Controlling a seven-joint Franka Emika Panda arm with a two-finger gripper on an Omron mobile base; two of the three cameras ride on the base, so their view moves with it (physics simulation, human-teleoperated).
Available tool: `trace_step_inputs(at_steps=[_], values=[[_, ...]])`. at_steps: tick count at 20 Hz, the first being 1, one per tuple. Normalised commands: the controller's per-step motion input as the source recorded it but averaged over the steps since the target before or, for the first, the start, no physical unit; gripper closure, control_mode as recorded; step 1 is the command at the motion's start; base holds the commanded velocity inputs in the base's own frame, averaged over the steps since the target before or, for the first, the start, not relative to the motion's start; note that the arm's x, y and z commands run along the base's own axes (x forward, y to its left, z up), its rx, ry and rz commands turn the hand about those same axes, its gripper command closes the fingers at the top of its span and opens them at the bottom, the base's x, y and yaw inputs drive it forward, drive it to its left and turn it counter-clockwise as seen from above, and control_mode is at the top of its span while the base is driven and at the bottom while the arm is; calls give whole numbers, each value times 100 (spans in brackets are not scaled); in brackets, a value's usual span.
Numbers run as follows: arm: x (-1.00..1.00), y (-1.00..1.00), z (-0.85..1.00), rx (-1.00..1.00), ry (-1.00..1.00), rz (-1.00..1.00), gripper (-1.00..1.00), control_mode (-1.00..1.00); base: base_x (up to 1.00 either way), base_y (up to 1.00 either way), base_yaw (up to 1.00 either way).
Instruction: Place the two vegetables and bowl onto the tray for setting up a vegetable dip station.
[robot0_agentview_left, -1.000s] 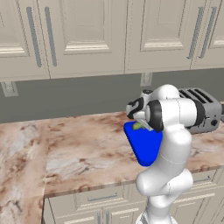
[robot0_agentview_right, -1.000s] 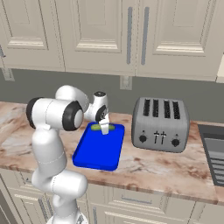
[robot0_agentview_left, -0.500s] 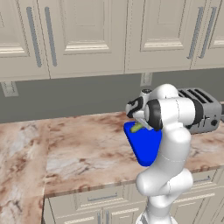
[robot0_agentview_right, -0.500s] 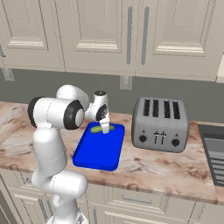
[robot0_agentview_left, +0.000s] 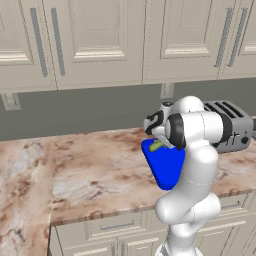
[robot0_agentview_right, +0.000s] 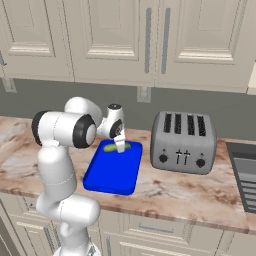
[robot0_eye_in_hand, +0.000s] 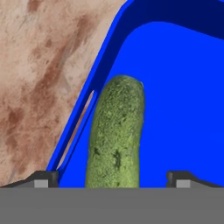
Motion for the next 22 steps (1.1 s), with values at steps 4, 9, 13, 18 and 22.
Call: trace_step_inputs(at_steps=[4,9,13,18,22], values=[[-1,-7,0,0,-2,0,-100,-100,0,0,0],[0,-5,3,0,-4,0,-100,-100,0,0,0],[0,0,9,0,-4,0,-100,-100,0,0,0],[-3,0,3,0,-1,0,-100,-100,0,0,0],[-14,0,10,0,0,0,-100,-100,0,0,0]])
